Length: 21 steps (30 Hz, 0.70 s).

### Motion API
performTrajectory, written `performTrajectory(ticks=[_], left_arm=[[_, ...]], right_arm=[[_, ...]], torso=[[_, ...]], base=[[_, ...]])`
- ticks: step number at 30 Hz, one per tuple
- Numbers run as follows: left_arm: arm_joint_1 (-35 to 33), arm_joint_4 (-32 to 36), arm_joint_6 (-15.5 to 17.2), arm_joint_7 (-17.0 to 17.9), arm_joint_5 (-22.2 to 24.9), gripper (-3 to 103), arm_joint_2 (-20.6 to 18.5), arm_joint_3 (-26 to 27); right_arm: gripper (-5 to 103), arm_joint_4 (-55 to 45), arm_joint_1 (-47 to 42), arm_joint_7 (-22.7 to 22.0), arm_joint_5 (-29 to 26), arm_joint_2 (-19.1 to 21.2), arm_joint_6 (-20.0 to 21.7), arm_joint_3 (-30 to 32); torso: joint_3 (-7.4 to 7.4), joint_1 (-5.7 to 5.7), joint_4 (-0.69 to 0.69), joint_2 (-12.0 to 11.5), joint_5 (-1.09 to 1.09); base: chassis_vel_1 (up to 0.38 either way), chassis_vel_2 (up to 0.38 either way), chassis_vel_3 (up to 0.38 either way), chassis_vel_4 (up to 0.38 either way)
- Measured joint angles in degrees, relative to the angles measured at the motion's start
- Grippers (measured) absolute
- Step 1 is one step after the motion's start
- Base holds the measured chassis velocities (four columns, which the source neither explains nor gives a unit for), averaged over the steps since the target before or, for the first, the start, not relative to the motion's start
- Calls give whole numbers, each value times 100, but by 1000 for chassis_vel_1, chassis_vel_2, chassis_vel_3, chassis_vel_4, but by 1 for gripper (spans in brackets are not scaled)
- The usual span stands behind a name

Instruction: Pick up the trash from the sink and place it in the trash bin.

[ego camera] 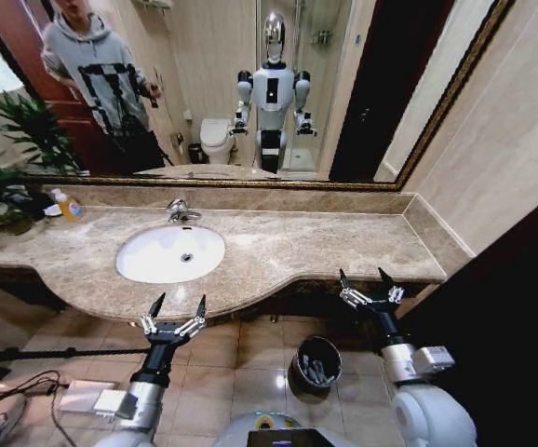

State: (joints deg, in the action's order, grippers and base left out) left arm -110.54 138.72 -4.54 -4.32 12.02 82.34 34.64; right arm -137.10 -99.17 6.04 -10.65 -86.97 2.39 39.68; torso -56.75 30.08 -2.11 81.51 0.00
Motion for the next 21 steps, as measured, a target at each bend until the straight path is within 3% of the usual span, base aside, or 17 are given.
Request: performTrajectory(ticks=[21], left_arm=[[0,0,0,0,0,100,0,0]], right_arm=[[100,8,5,-2,0,0,0,-1]], torso=[[0,0,0,0,0]], base=[[0,0,0,0]])
